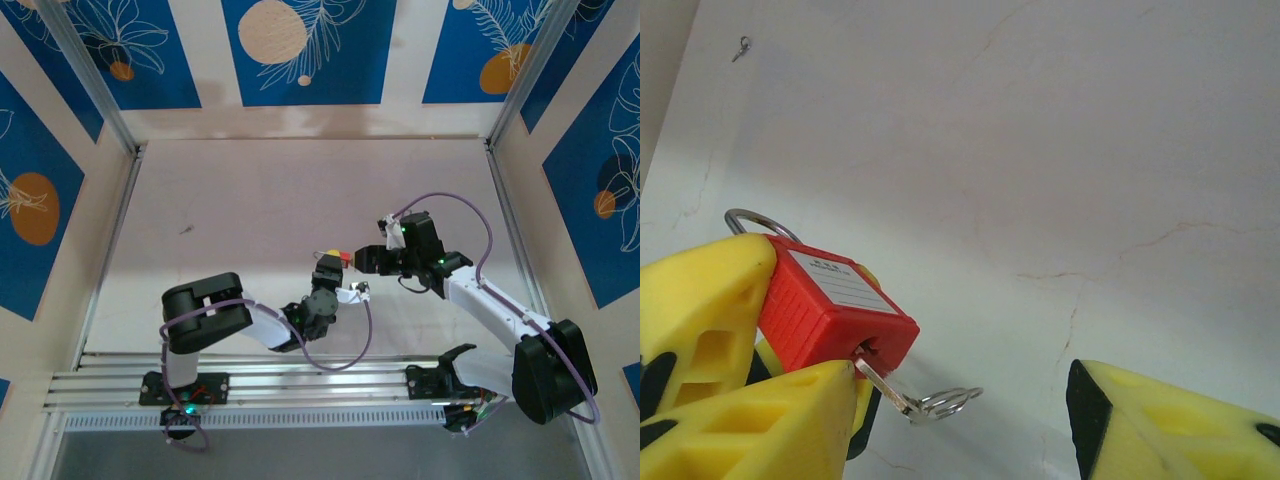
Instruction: Unlock with the key
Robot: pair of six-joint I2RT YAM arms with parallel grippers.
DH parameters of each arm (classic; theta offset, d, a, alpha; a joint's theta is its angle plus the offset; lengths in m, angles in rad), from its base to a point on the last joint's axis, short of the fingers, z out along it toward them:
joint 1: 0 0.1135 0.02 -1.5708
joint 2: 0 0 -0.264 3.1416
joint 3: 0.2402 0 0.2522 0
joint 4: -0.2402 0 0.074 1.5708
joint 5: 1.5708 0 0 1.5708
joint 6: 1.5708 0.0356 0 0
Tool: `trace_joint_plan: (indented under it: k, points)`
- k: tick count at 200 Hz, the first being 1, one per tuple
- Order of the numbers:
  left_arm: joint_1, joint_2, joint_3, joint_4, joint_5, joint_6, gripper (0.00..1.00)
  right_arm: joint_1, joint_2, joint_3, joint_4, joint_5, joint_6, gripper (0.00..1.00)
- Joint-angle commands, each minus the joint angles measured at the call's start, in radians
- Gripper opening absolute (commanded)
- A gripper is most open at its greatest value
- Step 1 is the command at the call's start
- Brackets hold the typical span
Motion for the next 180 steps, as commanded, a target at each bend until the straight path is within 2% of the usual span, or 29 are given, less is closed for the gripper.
trace_joint_plan:
  k: [1, 140, 180]
  points:
    - [-0.006, 0.002, 0.019, 0.033, -0.013, -0.020, 0.03, 0.004, -0.007, -0.015, -0.010, -0.008, -0.021, 0.59]
    - [-0.007, 0.002, 0.003, 0.076, -0.003, -0.016, 0.02, -0.012, 0.073, 0.018, 0.034, -0.009, -0.008, 0.57]
    - [-0.008, 0.012, -0.006, 0.140, 0.000, 0.010, 0.02, -0.029, 0.090, 0.019, 0.037, -0.045, 0.012, 0.57]
